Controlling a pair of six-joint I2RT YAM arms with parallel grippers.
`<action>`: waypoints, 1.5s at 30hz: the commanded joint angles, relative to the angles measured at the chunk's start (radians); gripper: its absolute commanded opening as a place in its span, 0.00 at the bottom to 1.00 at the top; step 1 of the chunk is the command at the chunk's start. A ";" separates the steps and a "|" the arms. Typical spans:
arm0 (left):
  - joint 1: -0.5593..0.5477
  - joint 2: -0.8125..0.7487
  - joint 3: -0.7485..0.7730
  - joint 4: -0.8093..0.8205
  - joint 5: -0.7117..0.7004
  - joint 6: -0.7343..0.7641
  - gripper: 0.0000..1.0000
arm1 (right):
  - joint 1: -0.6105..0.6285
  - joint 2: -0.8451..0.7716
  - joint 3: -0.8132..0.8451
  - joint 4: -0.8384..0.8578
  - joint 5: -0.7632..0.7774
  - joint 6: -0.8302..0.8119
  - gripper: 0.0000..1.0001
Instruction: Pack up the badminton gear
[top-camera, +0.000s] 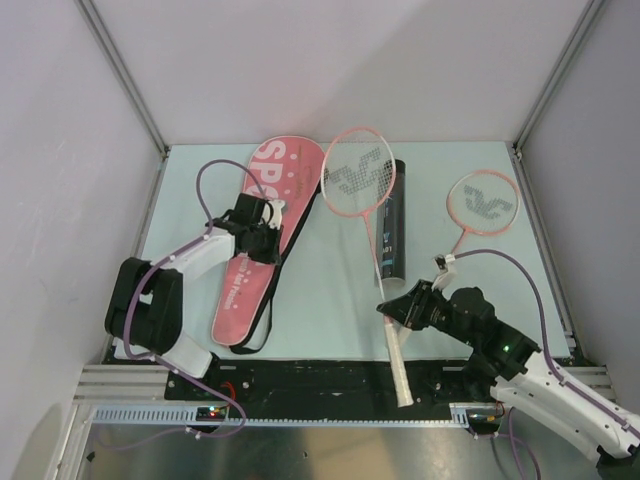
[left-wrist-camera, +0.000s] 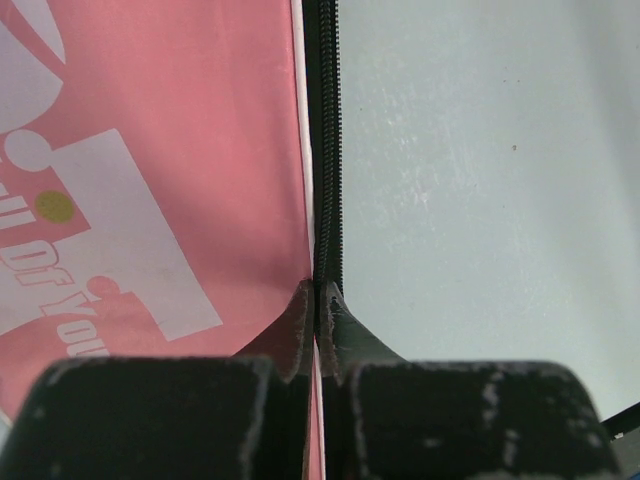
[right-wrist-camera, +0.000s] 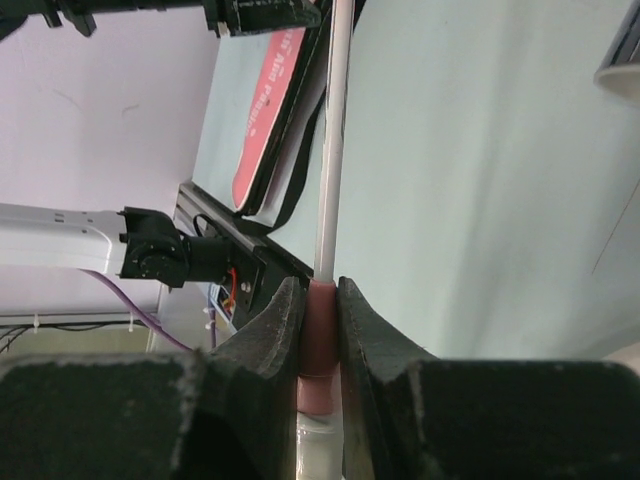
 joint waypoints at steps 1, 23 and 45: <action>-0.003 0.031 0.038 0.025 0.033 -0.014 0.01 | 0.041 0.012 -0.016 0.049 0.037 0.033 0.00; -0.017 0.003 0.022 0.049 0.118 -0.117 0.00 | 0.103 0.183 -0.003 0.123 0.113 0.162 0.00; -0.029 0.008 0.007 0.089 0.163 -0.130 0.00 | 0.108 0.297 -0.030 0.328 -0.001 0.275 0.00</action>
